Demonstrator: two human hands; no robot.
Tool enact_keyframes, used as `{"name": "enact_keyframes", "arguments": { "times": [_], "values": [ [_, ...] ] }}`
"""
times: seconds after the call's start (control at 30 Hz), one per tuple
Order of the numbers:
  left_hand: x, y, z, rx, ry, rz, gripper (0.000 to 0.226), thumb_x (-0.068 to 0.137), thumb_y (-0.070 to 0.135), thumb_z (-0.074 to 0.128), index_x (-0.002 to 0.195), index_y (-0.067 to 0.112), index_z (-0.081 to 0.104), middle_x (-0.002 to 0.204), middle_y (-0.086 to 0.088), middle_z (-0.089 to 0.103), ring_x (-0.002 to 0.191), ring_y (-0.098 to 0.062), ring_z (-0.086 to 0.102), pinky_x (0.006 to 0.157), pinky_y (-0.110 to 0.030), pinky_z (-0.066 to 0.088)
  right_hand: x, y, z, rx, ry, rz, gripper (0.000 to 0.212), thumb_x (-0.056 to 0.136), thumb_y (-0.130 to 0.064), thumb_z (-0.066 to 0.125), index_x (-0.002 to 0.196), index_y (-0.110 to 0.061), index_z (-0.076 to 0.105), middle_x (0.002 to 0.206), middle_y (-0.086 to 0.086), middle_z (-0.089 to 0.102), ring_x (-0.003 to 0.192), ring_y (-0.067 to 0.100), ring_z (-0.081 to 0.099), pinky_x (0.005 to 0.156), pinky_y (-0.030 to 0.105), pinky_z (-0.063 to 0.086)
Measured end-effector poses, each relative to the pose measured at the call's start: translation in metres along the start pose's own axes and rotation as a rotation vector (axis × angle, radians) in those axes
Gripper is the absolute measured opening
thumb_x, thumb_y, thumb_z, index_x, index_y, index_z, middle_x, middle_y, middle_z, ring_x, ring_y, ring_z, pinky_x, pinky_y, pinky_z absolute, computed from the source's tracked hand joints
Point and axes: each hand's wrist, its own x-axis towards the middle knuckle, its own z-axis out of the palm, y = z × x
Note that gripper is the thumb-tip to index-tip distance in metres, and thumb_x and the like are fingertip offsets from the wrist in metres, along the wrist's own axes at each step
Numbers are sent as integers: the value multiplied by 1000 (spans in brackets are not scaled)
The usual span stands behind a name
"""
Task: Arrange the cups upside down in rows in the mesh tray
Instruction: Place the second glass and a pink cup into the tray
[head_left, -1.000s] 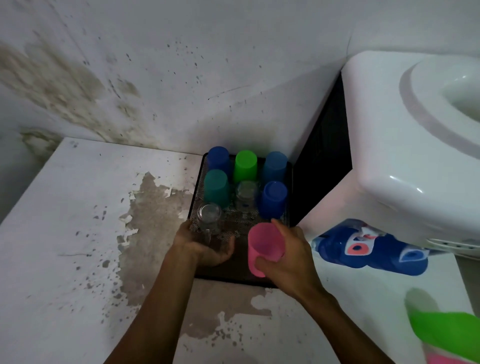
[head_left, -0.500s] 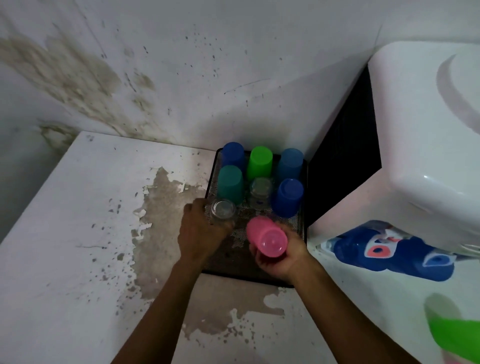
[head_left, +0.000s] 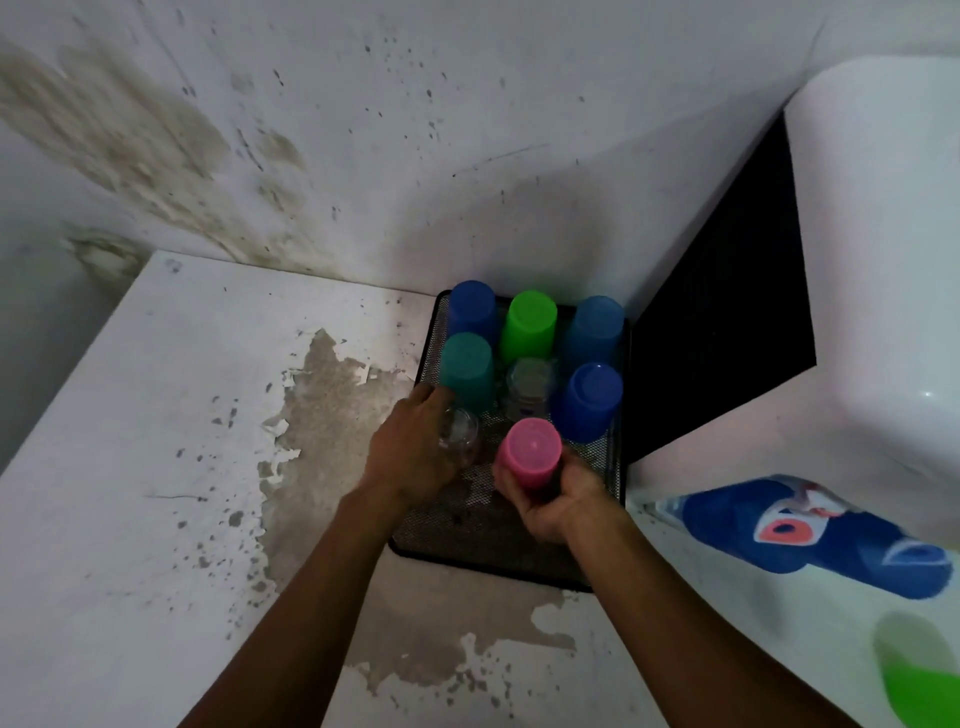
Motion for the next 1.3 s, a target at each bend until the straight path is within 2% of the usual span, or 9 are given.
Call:
{"name": "enact_keyframes", "arguments": {
  "times": [0.2,0.33,0.5,0.57,0.7,0.87,0.97,1.17,1.3],
  "values": [
    [7,-3,2,35,-83,186,73,63,25,83,128,20,52,130,-3,54,118,-26,53,97,-44,49,6,-2,7,3,-16,-16,59,77,-35,75,124,-6,55,124,30,57,91,48,63,37,45,54],
    [3,2,2,79,-90,143,86,61,28,80,137,21,41,136,-7,43,126,-29,42,106,-52,38,3,-3,8,-14,-13,-26,56,78,-37,73,123,-9,55,120,28,59,101,48,61,41,52,55],
    [-6,5,1,30,135,-104,87,55,65,75,122,16,49,118,-9,51,107,-27,52,82,-42,53,-7,-7,-3,-66,-65,-5,54,81,-43,68,121,-11,52,122,31,55,108,51,57,48,57,57],
    [-7,4,1,-29,123,-163,88,53,68,74,119,14,53,112,-7,53,97,-25,57,73,-37,53,-8,-7,-4,-68,-84,-16,52,82,-38,68,123,-11,52,123,30,55,107,50,58,48,53,57],
    [-5,0,2,-97,101,-60,71,55,61,71,103,9,65,98,-8,60,81,-18,54,58,-19,38,-5,-5,-3,-39,-106,-11,55,79,-30,72,126,-10,51,124,27,57,105,47,60,45,49,57],
    [-4,5,3,-112,114,-43,51,59,41,80,96,10,67,92,-5,54,82,-20,53,64,-25,41,-1,-4,-4,-30,-132,4,58,78,-29,71,129,-10,50,125,27,57,105,46,60,46,48,57],
    [-4,6,4,-88,109,-32,52,59,41,81,97,9,66,94,-8,58,84,-20,52,65,-25,41,-2,-4,-7,-39,-148,1,55,80,-29,70,128,-12,51,124,27,59,108,46,60,49,50,58],
    [-11,13,1,20,31,-68,77,56,57,72,117,16,51,110,-6,53,102,-24,54,80,-43,55,-19,-7,-18,-130,-91,-44,40,89,-33,60,110,0,53,111,29,60,105,42,62,88,52,54],
    [-20,16,1,45,19,-67,89,61,47,76,135,14,39,128,-12,45,119,-32,47,91,-47,50,-32,-1,-36,-380,-41,-126,32,89,-30,60,94,2,57,89,24,62,85,37,64,75,50,54]
  ]
}}
